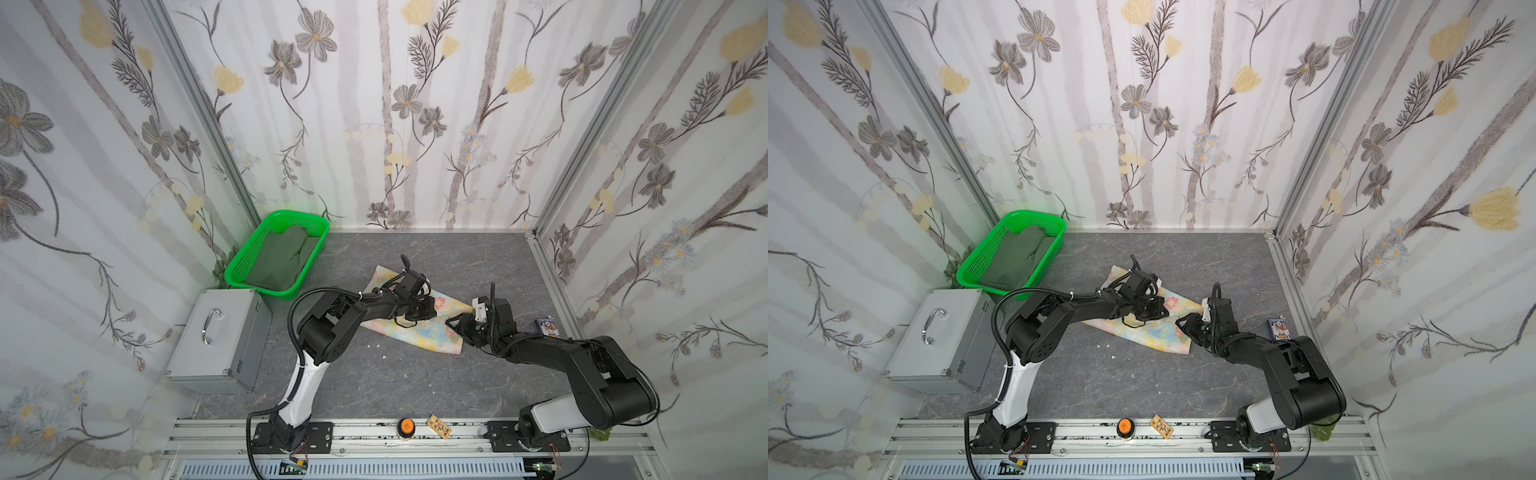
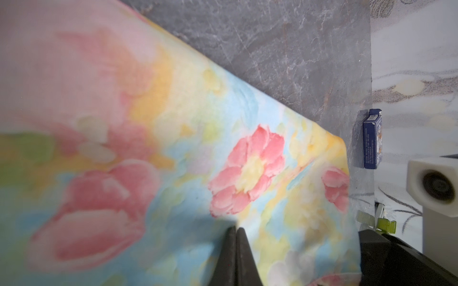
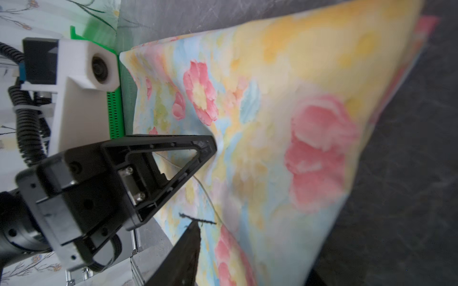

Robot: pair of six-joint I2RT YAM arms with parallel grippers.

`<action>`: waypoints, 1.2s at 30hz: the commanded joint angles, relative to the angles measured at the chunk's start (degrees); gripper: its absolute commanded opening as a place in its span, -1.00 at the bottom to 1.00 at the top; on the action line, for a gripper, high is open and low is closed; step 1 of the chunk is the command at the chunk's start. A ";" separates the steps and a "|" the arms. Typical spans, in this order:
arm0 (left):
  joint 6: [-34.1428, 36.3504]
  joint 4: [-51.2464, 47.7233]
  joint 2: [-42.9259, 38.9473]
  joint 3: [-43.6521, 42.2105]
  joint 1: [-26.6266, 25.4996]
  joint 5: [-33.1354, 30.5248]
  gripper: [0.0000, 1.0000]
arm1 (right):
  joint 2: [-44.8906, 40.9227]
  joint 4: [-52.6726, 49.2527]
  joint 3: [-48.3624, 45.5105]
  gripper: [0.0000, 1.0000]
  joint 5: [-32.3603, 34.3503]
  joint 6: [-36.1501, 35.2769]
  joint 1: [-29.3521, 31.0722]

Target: Fold and stack the skirts

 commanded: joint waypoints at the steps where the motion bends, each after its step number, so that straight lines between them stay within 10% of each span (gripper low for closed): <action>1: 0.19 -1.47 0.61 -0.32 -0.15 0.31 -1.00 | -3.64 3.52 0.32 -0.05 -0.50 0.86 0.17; 25: 0.19 -1.47 0.63 0.60 -0.13 0.08 -1.00 | -14.26 -17.76 -2.37 0.04 9.01 -5.62 -2.79; 36: 0.10 -1.47 0.12 -0.32 -0.16 0.04 -1.00 | -2.37 -11.45 -0.07 -0.03 6.86 -4.43 -2.60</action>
